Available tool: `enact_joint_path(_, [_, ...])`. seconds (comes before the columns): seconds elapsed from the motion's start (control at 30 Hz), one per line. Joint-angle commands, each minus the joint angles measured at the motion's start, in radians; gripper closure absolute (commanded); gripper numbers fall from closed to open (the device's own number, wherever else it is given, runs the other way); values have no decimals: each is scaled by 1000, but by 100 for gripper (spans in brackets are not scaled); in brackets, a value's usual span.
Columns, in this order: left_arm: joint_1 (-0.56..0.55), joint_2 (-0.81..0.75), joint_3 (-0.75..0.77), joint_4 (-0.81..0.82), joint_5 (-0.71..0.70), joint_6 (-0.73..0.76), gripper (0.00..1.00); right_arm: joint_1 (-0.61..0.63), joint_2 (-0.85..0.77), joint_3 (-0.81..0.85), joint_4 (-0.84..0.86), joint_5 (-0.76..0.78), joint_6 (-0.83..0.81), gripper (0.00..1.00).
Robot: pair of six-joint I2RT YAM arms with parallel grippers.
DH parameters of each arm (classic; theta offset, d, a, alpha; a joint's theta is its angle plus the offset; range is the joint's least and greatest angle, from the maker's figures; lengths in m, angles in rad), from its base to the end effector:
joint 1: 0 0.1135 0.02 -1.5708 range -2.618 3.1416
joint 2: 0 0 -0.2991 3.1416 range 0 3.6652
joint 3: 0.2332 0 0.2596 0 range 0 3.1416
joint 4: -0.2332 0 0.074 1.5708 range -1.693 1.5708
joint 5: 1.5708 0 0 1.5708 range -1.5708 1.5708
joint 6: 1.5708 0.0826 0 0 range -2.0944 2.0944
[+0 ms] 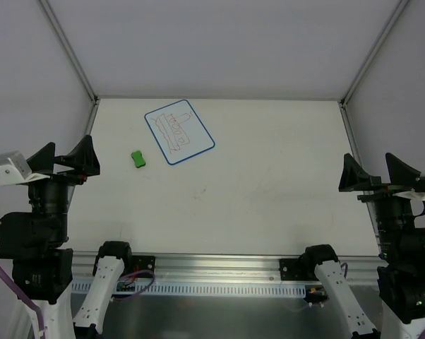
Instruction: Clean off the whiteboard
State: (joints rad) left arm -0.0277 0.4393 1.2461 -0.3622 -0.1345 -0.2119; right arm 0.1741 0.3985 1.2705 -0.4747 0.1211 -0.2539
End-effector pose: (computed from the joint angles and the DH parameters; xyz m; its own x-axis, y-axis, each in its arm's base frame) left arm 0.0217 0.0105 0.5316 0.4400 -0.2207 -0.8705 -0.0010 0.9692 -0.2462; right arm 0.0064 -0.0090 0.5219 0.3845 -0.1855 -0.9043 0.0355 0.9818 -0.1864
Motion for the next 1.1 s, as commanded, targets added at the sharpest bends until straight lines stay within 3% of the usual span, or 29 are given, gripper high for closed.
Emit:
enact_joint_path(0.0, [-12,30,-23,28,39,-43,1,1,34,-8,48,-99,71,1])
enact_joint_path(0.13, [-12,78,-59,26,99,-63,1,1,80,-101,57,-253,200,1])
enact_joint_path(0.4, [-12,212,-174,25,246,-119,1,2,206,-223,54,-394,245,1])
enact_joint_path(0.47, [-12,310,-194,23,321,-145,1,2,214,-247,56,-400,252,1])
enact_joint_path(0.63, [-63,609,-171,29,297,-199,1,1,211,-304,54,-399,252,1])
enact_joint_path(0.77, [-170,870,-44,35,211,-155,1,2,192,-348,54,-406,278,1])
enact_joint_path(0.93, [-224,1197,90,40,246,-156,1,1,192,-372,53,-454,291,1])
enact_joint_path(1.07, [-261,1367,186,43,251,-156,5,1,178,-398,51,-495,311,1])
